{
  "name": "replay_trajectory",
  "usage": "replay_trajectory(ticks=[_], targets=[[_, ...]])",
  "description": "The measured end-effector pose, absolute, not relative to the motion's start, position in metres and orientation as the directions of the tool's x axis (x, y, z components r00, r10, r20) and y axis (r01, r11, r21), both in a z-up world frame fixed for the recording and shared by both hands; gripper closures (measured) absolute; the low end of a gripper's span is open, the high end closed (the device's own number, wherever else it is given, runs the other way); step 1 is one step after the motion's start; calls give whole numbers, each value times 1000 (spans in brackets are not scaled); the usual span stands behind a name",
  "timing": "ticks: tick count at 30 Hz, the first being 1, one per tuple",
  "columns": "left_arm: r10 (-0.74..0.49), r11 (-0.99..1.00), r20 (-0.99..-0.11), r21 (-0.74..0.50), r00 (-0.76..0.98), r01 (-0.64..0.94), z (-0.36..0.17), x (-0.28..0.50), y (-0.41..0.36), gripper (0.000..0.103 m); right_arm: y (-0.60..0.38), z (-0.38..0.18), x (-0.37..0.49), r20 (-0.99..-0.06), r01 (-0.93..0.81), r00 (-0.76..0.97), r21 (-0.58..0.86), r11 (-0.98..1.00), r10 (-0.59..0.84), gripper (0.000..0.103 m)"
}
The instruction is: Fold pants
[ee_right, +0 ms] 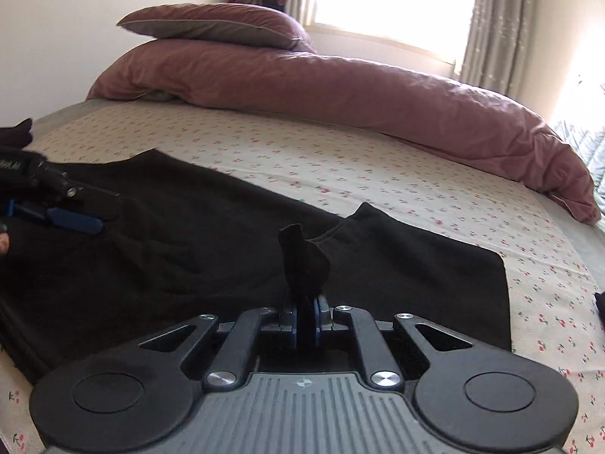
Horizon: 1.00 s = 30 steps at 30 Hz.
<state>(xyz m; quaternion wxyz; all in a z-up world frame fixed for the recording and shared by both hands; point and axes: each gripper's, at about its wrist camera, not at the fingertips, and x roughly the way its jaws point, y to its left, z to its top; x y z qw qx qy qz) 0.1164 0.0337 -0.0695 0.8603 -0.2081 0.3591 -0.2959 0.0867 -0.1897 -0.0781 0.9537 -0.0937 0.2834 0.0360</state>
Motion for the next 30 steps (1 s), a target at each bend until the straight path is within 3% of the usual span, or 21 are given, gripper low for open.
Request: replay_trajectory(ticks=[4, 10, 16, 23, 24, 26, 28, 30], targets=[[-707, 691, -489, -631, 512, 352, -76, 123, 34, 39, -161, -81, 83, -575, -268, 807, -161, 950, 130, 94], [-743, 647, -491, -702, 456, 298, -88, 135, 36, 63, -143, -76, 70, -583, -368, 776, -111, 923, 240, 93], [-809, 543, -455, -821, 373, 177, -107, 151, 39, 68, -151, -65, 61, -562, -388, 763, -4, 921, 319, 93], [-799, 527, -438, -839, 412, 132, -116, 156, 36, 68, -145, -60, 50, -539, -442, 740, 60, 895, 402, 92], [-793, 535, -441, -834, 420, 134, -116, 156, 34, 68, -142, -60, 52, -546, -455, 731, 57, 888, 410, 90], [-769, 575, -471, -805, 431, 146, -113, 155, 31, 78, -139, -62, 54, -565, -479, 709, 53, 876, 422, 81], [-722, 653, -532, -735, 442, 181, -108, 154, 25, 100, -139, -61, 55, -575, -486, 701, 47, 873, 422, 70], [-703, 680, -547, -704, 455, 204, -106, 152, 24, 100, -146, -57, 52, -556, -486, 705, 73, 871, 440, 61]])
